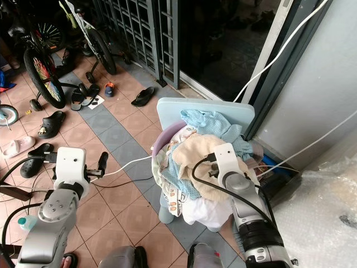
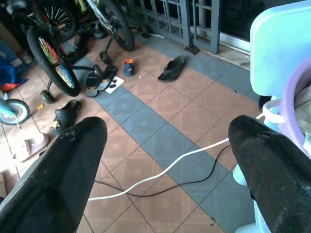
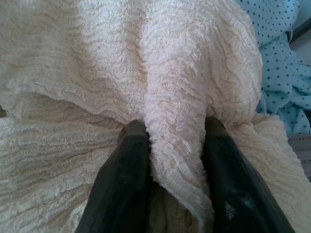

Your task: Clothes washing

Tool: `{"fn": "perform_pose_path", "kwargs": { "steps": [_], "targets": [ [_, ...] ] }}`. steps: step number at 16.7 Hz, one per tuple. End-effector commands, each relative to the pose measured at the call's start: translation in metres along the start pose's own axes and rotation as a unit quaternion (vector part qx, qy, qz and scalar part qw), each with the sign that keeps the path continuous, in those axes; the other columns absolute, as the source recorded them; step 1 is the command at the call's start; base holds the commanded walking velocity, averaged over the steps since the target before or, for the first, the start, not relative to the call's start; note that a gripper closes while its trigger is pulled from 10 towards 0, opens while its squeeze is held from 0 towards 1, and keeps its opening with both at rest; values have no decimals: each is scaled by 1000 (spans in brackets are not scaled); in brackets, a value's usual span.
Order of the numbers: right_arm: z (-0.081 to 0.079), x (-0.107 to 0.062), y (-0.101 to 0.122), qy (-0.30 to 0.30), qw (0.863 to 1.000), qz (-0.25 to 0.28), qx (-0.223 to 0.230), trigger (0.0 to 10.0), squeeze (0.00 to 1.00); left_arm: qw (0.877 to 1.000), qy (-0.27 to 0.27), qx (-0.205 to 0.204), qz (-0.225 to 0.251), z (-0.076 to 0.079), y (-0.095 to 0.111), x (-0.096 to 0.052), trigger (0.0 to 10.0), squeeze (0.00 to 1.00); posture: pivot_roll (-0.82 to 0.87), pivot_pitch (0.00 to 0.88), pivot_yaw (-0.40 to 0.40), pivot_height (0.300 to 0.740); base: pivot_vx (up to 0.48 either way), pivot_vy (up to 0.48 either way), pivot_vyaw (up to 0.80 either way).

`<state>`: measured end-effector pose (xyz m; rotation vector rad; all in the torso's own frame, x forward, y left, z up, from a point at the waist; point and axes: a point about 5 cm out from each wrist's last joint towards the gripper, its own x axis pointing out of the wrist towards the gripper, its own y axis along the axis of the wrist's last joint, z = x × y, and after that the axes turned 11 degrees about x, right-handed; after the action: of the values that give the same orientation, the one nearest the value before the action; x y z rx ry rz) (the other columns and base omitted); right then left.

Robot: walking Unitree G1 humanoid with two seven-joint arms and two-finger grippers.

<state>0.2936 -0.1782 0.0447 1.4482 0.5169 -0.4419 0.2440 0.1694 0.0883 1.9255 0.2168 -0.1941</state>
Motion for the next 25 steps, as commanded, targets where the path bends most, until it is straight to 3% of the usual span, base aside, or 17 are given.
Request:
{"fn": "perform_pose_path", "kwargs": {
  "steps": [1,5,8,10,11,13,14,17,18,19,25],
  "targets": [
    [0,0,-8,3,1000,-15,8,0,0,1000,7,6,-6,-1,-3,1,10000,0,-33,107,18,740,0,0,0],
    [-1,2,-6,19,999,-13,24,0,0,1000,12,2,-3,1,-3,7,10000,0,-39,57,13,740,0,0,0],
    [-14,-1,1,45,998,8,52,0,0,999,42,29,11,-4,2,14,10000,0,-49,42,26,740,0,0,0],
    [-26,-12,22,77,987,87,114,0,0,998,51,33,22,-4,9,19,10000,0,-58,30,60,740,0,0,0],
    [-26,-20,39,70,980,140,119,0,0,998,50,34,30,-3,12,22,10000,0,-60,16,71,740,0,0,0],
    [-18,-39,76,49,961,236,135,0,0,997,50,24,50,-1,20,26,10000,0,-73,1,89,740,0,0,0],
    [-7,-53,99,31,944,295,147,0,0,997,45,20,62,3,25,28,10000,0,-78,0,95,740,0,0,0],
    [9,-73,122,-9,921,369,123,0,0,997,38,21,65,8,25,30,10000,0,-90,0,106,740,0,0,0],
    [9,-72,120,-9,923,368,110,6863,0,997,37,21,66,9,25,31,10000,0,-90,0,106,740,0,0,0],
    [9,-71,116,-12,925,362,111,10000,0,997,37,20,66,10,25,31,10000,0,-90,0,106,740,0,0,0],
    [-2,-66,99,-1,934,338,116,10000,0,997,45,15,61,6,22,31,10000,0,-79,0,98,740,0,0,-406]
  ]
}}
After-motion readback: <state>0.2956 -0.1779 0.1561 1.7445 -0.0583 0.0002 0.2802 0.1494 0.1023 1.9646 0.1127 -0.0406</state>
